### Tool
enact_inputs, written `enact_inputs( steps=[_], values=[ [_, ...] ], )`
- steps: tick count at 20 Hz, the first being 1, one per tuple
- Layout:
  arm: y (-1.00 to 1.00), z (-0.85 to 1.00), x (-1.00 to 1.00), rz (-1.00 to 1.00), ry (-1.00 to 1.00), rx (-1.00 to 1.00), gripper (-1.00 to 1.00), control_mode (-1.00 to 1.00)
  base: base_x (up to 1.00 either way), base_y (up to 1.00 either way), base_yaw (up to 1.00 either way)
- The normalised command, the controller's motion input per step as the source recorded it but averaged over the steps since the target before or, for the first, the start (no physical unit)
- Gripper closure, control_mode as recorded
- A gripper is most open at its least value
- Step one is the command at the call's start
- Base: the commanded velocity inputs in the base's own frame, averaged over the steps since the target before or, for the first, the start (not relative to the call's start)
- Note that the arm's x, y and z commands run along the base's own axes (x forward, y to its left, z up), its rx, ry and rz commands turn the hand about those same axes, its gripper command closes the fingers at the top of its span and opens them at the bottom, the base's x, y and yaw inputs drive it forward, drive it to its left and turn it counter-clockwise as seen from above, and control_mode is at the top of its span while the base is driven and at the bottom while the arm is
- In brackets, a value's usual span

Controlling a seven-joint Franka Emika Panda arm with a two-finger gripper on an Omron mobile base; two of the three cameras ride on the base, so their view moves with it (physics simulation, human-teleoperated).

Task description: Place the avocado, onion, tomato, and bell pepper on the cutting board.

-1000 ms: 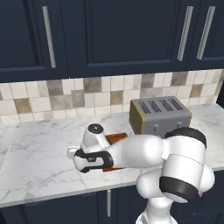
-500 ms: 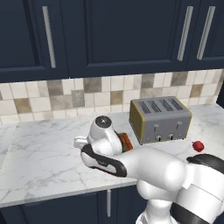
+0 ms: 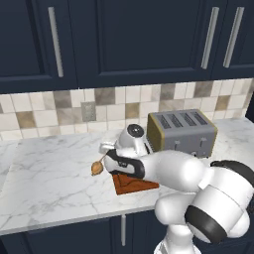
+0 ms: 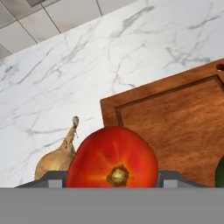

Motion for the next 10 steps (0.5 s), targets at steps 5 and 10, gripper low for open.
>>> enact_inputs(
  steps=[5, 10],
  values=[
    [-0.06, -0.04, 0.35, 0.06, 0.05, -0.01, 1.00, -1.00, 0.00, 0.00, 0.00],
    [-0.03, -0.18, 0.00, 0.00, 0.11, -0.16, 1.00, -1.00, 0.00, 0.00, 0.00]
  ],
)
